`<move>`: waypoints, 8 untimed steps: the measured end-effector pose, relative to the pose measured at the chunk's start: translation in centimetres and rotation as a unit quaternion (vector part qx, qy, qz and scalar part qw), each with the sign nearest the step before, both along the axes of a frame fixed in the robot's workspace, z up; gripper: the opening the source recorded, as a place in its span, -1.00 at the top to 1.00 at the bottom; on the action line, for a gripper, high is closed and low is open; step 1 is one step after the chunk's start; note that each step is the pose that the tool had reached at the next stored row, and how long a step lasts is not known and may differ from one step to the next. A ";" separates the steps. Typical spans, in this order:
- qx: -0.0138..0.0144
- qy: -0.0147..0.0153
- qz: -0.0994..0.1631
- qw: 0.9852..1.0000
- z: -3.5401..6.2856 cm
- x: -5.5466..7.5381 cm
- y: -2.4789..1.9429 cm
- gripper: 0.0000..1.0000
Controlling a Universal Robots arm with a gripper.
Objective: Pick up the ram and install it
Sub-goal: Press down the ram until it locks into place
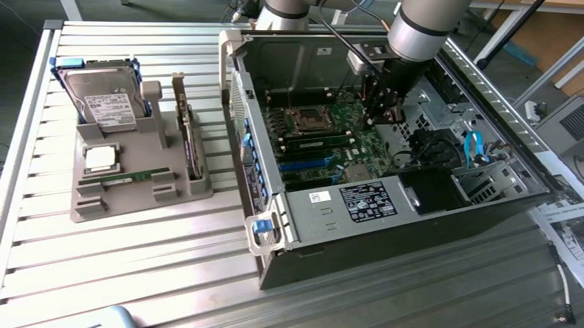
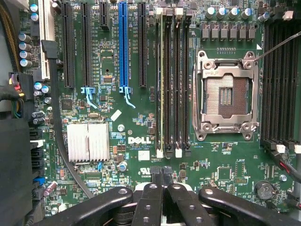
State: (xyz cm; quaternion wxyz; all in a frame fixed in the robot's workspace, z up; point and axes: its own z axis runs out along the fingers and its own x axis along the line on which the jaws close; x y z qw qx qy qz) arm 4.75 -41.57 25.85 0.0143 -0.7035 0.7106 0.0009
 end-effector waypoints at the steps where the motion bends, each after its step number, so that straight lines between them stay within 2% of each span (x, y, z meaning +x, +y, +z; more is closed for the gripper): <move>1: 0.000 0.000 0.000 1.000 -0.01 -0.1 0.00 0.79; 8: 0.001 0.000 0.000 1.000 -0.22 -0.7 0.01 0.79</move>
